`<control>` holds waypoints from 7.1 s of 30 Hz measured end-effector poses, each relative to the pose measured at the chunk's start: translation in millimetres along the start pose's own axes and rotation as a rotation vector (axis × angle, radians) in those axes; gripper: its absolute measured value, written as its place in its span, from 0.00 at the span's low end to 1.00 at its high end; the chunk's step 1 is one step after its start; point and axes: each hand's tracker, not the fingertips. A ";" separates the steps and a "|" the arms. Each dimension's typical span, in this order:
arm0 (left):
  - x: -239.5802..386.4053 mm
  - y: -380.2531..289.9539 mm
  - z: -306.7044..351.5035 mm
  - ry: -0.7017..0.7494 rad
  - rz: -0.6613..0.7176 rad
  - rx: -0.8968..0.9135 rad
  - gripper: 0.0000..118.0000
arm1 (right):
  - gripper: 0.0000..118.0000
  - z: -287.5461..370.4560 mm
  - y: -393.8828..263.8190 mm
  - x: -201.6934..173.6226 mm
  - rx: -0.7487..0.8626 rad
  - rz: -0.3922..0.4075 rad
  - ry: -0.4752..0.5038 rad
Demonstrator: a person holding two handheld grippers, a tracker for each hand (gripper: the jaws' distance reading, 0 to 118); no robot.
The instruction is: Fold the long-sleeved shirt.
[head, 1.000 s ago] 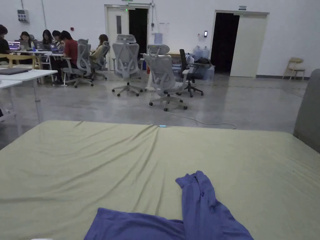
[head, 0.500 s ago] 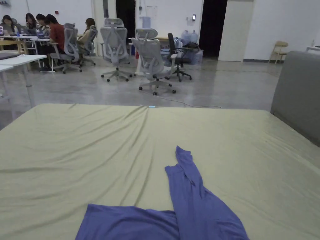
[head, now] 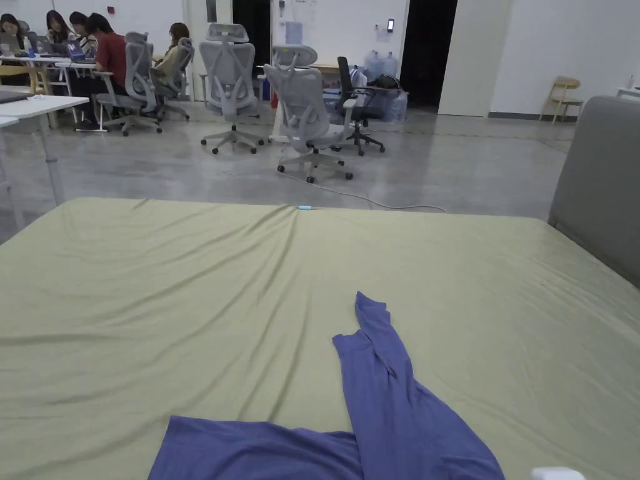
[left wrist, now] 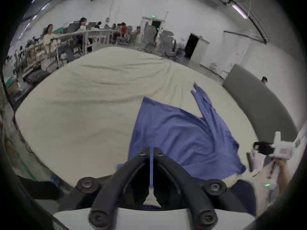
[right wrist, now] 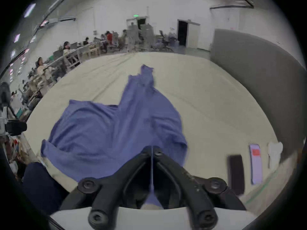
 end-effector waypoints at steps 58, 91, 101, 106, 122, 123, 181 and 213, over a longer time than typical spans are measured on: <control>52.5 11.9 -33.8 -0.120 -0.011 -0.036 0.12 | 0.03 26.6 16.6 -6.5 -0.038 0.037 0.182; 14.0 118.8 -226.2 0.102 -0.160 -0.149 0.01 | 0.05 -224.7 93.9 88.0 -0.496 -0.059 -0.035; 27.4 117.8 -114.2 -0.011 -0.051 0.073 0.01 | 0.04 -38.7 94.5 34.9 0.051 -0.048 0.028; 46.4 109.6 -17.2 -0.037 0.041 0.326 0.01 | 0.04 81.2 77.6 14.7 0.416 -0.137 0.056; 106.6 312.7 98.6 -0.146 0.047 0.743 0.01 | 0.04 215.3 305.9 20.5 0.813 -0.020 0.037; 114.5 330.5 96.2 -0.138 0.025 0.766 0.01 | 0.04 216.7 329.5 22.9 0.811 -0.015 0.043; -44.2 74.8 -47.5 0.110 -0.288 -0.066 0.01 | 0.05 8.0 33.7 25.5 -0.259 0.047 0.165; 13.4 17.8 1.5 0.046 -0.184 0.056 0.01 | 0.36 -16.0 43.8 4.1 -0.041 -0.086 0.027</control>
